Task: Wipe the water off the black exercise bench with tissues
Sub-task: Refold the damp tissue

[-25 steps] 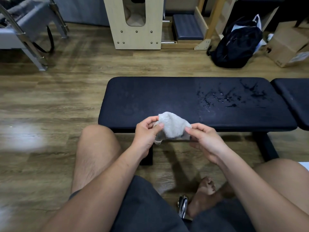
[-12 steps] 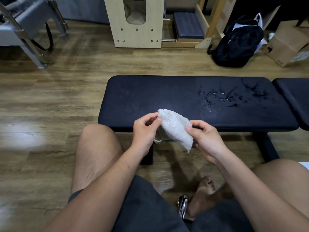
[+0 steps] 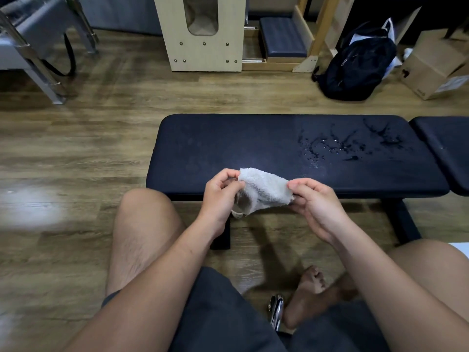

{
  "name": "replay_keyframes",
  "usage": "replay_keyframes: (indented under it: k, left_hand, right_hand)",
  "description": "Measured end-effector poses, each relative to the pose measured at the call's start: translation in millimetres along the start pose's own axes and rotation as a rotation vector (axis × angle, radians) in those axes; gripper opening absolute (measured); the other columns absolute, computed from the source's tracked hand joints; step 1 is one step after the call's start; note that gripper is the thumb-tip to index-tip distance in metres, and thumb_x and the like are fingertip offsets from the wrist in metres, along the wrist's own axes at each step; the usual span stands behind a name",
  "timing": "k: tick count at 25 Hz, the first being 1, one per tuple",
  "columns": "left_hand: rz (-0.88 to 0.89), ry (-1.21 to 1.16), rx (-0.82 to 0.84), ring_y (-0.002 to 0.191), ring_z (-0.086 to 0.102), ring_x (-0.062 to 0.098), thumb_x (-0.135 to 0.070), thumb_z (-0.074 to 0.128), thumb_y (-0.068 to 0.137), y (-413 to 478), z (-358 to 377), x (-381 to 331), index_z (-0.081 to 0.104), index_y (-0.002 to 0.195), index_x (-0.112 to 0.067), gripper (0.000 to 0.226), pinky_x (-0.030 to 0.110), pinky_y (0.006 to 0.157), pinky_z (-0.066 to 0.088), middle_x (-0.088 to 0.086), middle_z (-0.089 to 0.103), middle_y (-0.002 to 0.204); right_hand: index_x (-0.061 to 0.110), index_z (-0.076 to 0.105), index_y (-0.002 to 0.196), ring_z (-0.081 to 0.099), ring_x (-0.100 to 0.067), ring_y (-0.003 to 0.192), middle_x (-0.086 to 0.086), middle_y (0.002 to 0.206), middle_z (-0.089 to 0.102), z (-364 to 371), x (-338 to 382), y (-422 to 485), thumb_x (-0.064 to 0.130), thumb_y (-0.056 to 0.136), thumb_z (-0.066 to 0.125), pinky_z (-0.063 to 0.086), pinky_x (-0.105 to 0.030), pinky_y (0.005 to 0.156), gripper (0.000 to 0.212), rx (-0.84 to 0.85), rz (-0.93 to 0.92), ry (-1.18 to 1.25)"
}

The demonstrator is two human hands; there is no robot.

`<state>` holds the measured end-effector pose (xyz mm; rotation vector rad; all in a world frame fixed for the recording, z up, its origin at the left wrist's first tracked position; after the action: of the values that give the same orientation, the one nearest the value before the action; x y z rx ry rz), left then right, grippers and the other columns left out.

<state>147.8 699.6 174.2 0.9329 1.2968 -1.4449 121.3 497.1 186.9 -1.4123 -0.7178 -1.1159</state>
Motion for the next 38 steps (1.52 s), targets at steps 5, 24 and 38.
replay_keyframes:
  k: [5, 24, 38]
  left_hand:
    - [-0.098, -0.162, 0.127, 0.079, 0.05, 0.025, -0.014, 0.061, 0.076, -2.9, 4.4, 1.2, 0.065, 0.079, -0.021, 0.009, 0.035, 0.066, 0.035, 0.012, 0.057, 0.086]
    - [-0.307, -0.396, 0.31, 0.074, 0.061, 0.014, -0.004, 0.042, 0.098, -15.9, 18.6, -1.1, 0.059, 0.094, -0.009, 0.018, 0.027, 0.067, 0.055, 0.005, 0.063, 0.082]
    - [0.032, 0.028, 0.101, 0.083, 0.056, 0.02, 0.014, 0.05, 0.087, 0.2, 7.1, 1.4, 0.072, 0.059, -0.023, 0.052, 0.038, 0.079, 0.043, -0.005, 0.067, 0.076]
  right_hand:
    - [0.008, 0.063, 0.113, 0.065, -0.025, 0.086, -0.011, 0.094, 0.07, -2.8, -16.7, 2.1, 0.004, 0.086, 0.067, 0.055, -0.041, 0.084, 0.028, 0.04, 0.108, -0.028]
    - [0.008, 0.066, 0.086, 0.061, -0.012, 0.064, -0.001, 0.072, 0.066, 29.9, -19.6, -19.2, 0.02, 0.088, 0.053, 0.042, -0.03, 0.072, 0.017, 0.355, 0.28, 0.176]
    - [0.008, 0.066, 0.081, 0.056, -0.008, 0.076, 0.003, 0.08, 0.061, -11.1, 43.5, 2.4, 0.041, 0.094, 0.053, 0.043, -0.032, 0.075, 0.038, 0.031, -0.323, -0.596]
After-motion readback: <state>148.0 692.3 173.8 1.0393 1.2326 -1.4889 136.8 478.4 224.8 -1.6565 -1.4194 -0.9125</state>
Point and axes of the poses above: each hand's wrist, its own y-axis towards the middle knuckle, its own z-axis out of the palm, x = y × z, the point moved 6 cm from there along y, towards the middle knuckle
